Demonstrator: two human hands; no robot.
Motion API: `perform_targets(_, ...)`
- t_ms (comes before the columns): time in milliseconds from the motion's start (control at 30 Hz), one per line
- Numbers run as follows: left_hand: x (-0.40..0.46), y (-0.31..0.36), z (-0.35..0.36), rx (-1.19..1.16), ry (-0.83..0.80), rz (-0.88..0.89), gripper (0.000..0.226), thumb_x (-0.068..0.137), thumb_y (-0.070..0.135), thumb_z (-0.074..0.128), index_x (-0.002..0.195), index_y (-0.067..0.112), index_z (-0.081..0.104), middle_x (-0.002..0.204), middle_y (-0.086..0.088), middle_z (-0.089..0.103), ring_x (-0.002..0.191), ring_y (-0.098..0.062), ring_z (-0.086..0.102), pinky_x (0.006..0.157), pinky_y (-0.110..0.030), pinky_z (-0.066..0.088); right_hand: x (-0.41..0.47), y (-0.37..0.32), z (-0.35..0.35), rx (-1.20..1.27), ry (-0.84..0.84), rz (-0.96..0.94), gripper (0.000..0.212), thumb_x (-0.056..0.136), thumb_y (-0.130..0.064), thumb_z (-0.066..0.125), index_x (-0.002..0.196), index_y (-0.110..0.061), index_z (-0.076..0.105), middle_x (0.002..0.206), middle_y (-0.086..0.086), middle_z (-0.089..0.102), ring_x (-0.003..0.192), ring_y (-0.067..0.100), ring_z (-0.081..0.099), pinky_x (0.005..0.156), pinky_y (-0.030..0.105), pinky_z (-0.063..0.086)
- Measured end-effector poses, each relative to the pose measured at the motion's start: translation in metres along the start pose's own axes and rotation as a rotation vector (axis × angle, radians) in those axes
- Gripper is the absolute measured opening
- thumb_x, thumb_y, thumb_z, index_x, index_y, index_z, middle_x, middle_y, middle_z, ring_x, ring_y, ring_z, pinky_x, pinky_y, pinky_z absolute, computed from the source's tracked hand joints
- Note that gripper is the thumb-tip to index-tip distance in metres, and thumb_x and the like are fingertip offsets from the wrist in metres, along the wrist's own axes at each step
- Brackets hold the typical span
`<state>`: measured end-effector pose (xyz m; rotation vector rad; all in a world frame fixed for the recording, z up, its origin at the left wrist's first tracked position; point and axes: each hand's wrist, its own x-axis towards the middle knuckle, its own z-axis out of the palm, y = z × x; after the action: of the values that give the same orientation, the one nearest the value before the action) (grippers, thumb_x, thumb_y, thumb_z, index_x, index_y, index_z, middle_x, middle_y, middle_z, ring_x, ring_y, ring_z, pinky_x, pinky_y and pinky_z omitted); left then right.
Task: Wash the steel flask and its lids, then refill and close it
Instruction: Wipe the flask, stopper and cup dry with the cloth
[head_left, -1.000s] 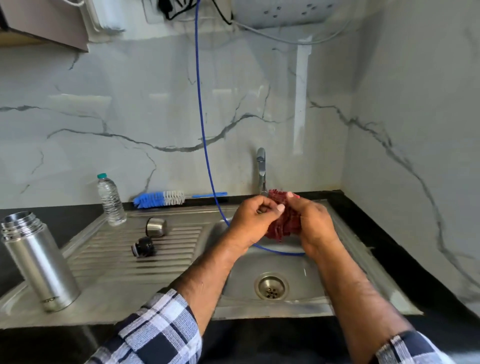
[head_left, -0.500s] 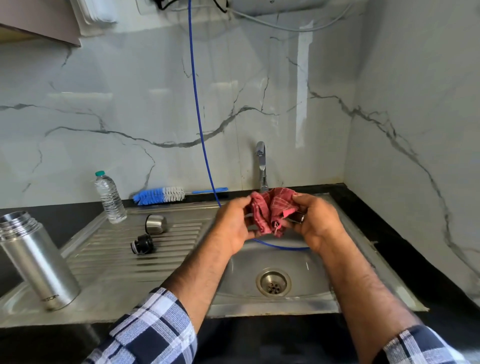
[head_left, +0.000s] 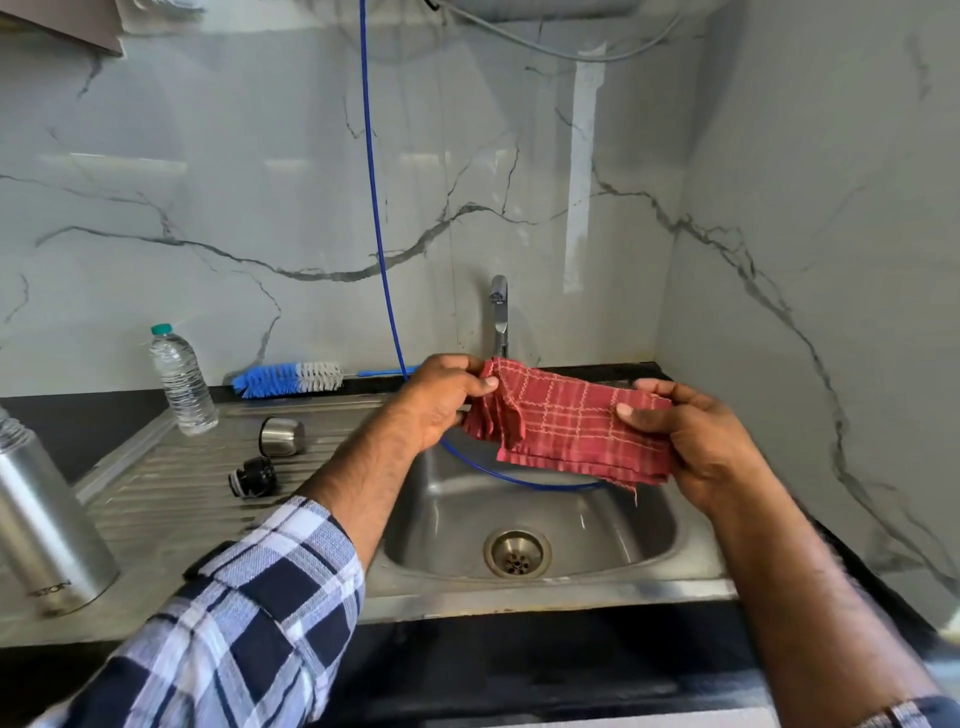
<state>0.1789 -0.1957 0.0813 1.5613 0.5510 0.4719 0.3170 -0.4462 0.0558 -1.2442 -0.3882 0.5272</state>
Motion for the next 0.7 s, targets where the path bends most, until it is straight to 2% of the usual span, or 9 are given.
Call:
perform_targets(67, -0.002, 0.002, 0.008, -0.014, -0.033, 0.030, 0.019, 0.098, -0.002, 0.062, 0.097, 0.014, 0.073, 0.088, -0.008, 0.074, 0.079, -0.024, 0.070, 0.074, -0.040, 0.059, -0.010, -0.006, -0.009, -0.011, 0.011, -0.034, 0.050, 0.062, -0.003, 0.086, 0.111, -0.006, 0.074, 0.102, 0.017, 0.080, 0.086, 0.032, 0.078, 0.078, 0.046, 0.065)
perform_targets(133, -0.002, -0.008, 0.018, -0.065, -0.062, 0.012, 0.023, 0.102, -0.003, 0.056, 0.098, 0.015, 0.070, 0.088, -0.009, 0.073, 0.079, -0.026, 0.070, 0.071, -0.042, 0.061, -0.016, -0.016, -0.013, -0.036, 0.029, -0.073, 0.039, 0.071, 0.002, 0.083, 0.108, -0.004, 0.076, 0.098, 0.019, 0.080, 0.083, 0.032, 0.079, 0.077, 0.047, 0.066)
perform_targets(267, -0.003, -0.042, 0.041, -0.260, -0.027, -0.154, 0.026, 0.113, 0.016, 0.044, 0.113, 0.013, 0.069, 0.103, -0.014, 0.076, 0.085, -0.026, 0.074, 0.065, -0.040, 0.062, -0.014, -0.040, -0.002, -0.122, 0.048, -0.180, 0.031, 0.079, 0.003, 0.084, 0.108, -0.003, 0.076, 0.094, 0.019, 0.079, 0.076, 0.032, 0.077, 0.077, 0.048, 0.066)
perform_targets(333, -0.008, -0.055, 0.049, -0.343, -0.073, -0.252, 0.042, 0.114, 0.039, 0.041, 0.124, 0.009, 0.069, 0.118, -0.019, 0.076, 0.100, -0.032, 0.076, 0.074, -0.046, 0.064, -0.010, -0.057, 0.011, -0.226, 0.026, -0.202, 0.029, 0.081, 0.004, 0.084, 0.107, -0.005, 0.076, 0.092, 0.018, 0.079, 0.073, 0.031, 0.076, 0.072, 0.044, 0.066)
perform_targets(400, -0.013, -0.065, 0.056, -0.347, -0.191, -0.251, 0.051, 0.105, 0.050, 0.055, 0.127, 0.006, 0.071, 0.123, -0.020, 0.075, 0.110, -0.034, 0.074, 0.091, -0.050, 0.061, -0.006, -0.074, 0.025, -0.326, 0.010, -0.179, 0.026, 0.081, 0.004, 0.084, 0.106, -0.003, 0.076, 0.089, 0.019, 0.078, 0.071, 0.032, 0.076, 0.071, 0.044, 0.067)
perform_targets(467, -0.019, -0.069, 0.061, -0.338, -0.275, -0.204, 0.035, 0.094, 0.025, 0.074, 0.120, 0.002, 0.073, 0.115, -0.018, 0.078, 0.103, -0.027, 0.077, 0.089, -0.041, 0.063, -0.001, -0.088, 0.035, -0.376, 0.021, -0.153, 0.024, 0.081, 0.004, 0.084, 0.104, -0.001, 0.076, 0.087, 0.019, 0.078, 0.070, 0.032, 0.076, 0.071, 0.043, 0.068)
perform_targets(533, -0.019, -0.069, 0.061, -0.348, -0.242, -0.186, 0.028, 0.088, 0.003, 0.077, 0.115, -0.001, 0.072, 0.110, -0.017, 0.080, 0.095, -0.025, 0.079, 0.080, -0.035, 0.065, 0.004, -0.093, 0.036, -0.438, 0.050, -0.131, 0.022, 0.081, 0.000, 0.086, 0.101, -0.004, 0.077, 0.083, 0.015, 0.080, 0.070, 0.029, 0.078, 0.068, 0.039, 0.068)
perform_targets(633, -0.010, -0.064, 0.051, -0.382, -0.131, -0.161, 0.033, 0.086, -0.004, 0.078, 0.117, 0.003, 0.070, 0.111, -0.019, 0.079, 0.098, -0.030, 0.077, 0.085, -0.047, 0.065, 0.002, -0.086, 0.019, -0.452, 0.129, -0.100, 0.019, 0.079, 0.001, 0.087, 0.092, -0.009, 0.077, 0.076, 0.009, 0.079, 0.064, 0.023, 0.077, 0.060, 0.032, 0.064)
perform_targets(700, -0.001, -0.055, 0.046, -0.357, -0.083, -0.122, 0.036, 0.088, -0.007, 0.076, 0.120, 0.005, 0.065, 0.111, -0.019, 0.078, 0.092, -0.030, 0.077, 0.079, -0.049, 0.065, -0.005, -0.072, -0.001, -0.398, 0.195, -0.074, 0.020, 0.078, 0.005, 0.085, 0.088, -0.009, 0.076, 0.076, 0.011, 0.077, 0.057, 0.021, 0.073, 0.057, 0.031, 0.062)
